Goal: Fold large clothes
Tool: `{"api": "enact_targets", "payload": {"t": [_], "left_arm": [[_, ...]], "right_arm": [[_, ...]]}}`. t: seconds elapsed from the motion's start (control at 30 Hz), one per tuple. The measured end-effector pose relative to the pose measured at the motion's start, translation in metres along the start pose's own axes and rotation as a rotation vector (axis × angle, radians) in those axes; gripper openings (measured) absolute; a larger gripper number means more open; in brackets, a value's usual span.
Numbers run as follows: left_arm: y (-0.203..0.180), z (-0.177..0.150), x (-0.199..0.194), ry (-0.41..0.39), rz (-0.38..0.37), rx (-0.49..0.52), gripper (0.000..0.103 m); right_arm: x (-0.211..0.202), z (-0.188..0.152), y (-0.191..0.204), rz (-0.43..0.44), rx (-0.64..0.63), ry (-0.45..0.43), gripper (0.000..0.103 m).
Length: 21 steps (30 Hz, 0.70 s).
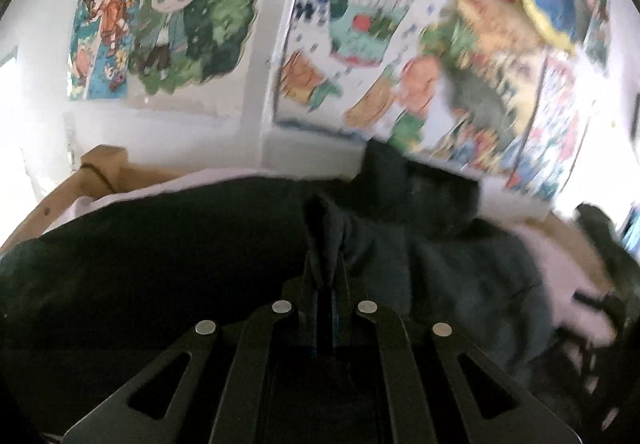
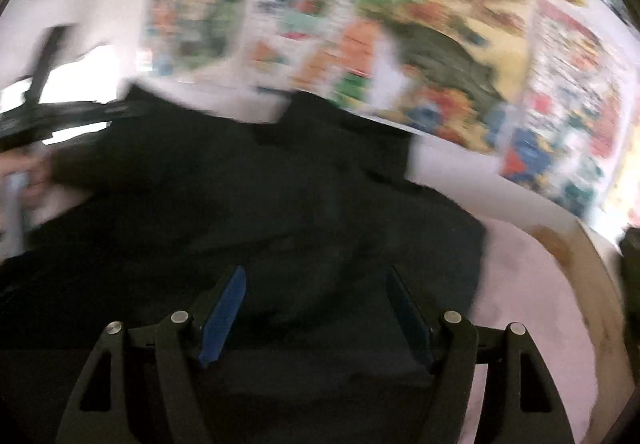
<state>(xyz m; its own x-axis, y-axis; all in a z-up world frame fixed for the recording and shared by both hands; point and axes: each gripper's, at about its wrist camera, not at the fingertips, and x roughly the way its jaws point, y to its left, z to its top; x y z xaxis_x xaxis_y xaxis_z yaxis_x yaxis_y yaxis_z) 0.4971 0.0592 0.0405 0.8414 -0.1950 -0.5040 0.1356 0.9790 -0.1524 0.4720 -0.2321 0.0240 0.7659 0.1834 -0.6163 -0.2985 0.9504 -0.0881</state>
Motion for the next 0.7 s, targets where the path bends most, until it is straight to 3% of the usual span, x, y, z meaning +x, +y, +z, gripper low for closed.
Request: {"api": "enact_targets", "payload": {"t": [0.07, 0.1, 0.13, 0.23, 0.47, 0.53, 0.57, 0.63, 0.7], "left_arm": [[0.001, -0.017, 0.018, 0.038, 0.056, 0.05, 0.002], [0.0, -0.02, 0.024, 0.052, 0.068, 0.059, 0.002], [0.001, -0.029, 0.034, 0.081, 0.087, 0.069, 0.002], [0.008, -0.042, 0.055, 0.134, 0.115, 0.07, 0.003], [0.022, -0.045, 0.051, 0.138, 0.071, -0.009, 0.011], [0.027, -0.049, 0.036, 0.134, 0.058, -0.033, 0.034], [0.028, -0.048, 0.028, 0.125, 0.042, -0.046, 0.04], [0.031, -0.051, 0.001, 0.078, 0.027, -0.072, 0.061], [0.034, -0.058, -0.03, 0.044, 0.028, -0.099, 0.072]], "right_arm": [[0.029, -0.007, -0.018, -0.037, 0.029, 0.065, 0.06], [0.048, -0.013, -0.027, -0.049, 0.052, 0.115, 0.046], [0.06, -0.018, -0.032, -0.053, 0.067, 0.155, 0.042], [0.088, -0.037, -0.047, -0.008, 0.132, 0.232, 0.042], [0.1, -0.049, -0.035, -0.043, 0.081, 0.231, 0.042], [0.096, -0.049, -0.034, -0.06, 0.073, 0.213, 0.049], [0.094, -0.048, -0.034, -0.066, 0.068, 0.205, 0.053], [0.085, -0.048, -0.032, -0.059, 0.067, 0.182, 0.072], [0.074, -0.047, -0.03, -0.051, 0.061, 0.157, 0.074]]}}
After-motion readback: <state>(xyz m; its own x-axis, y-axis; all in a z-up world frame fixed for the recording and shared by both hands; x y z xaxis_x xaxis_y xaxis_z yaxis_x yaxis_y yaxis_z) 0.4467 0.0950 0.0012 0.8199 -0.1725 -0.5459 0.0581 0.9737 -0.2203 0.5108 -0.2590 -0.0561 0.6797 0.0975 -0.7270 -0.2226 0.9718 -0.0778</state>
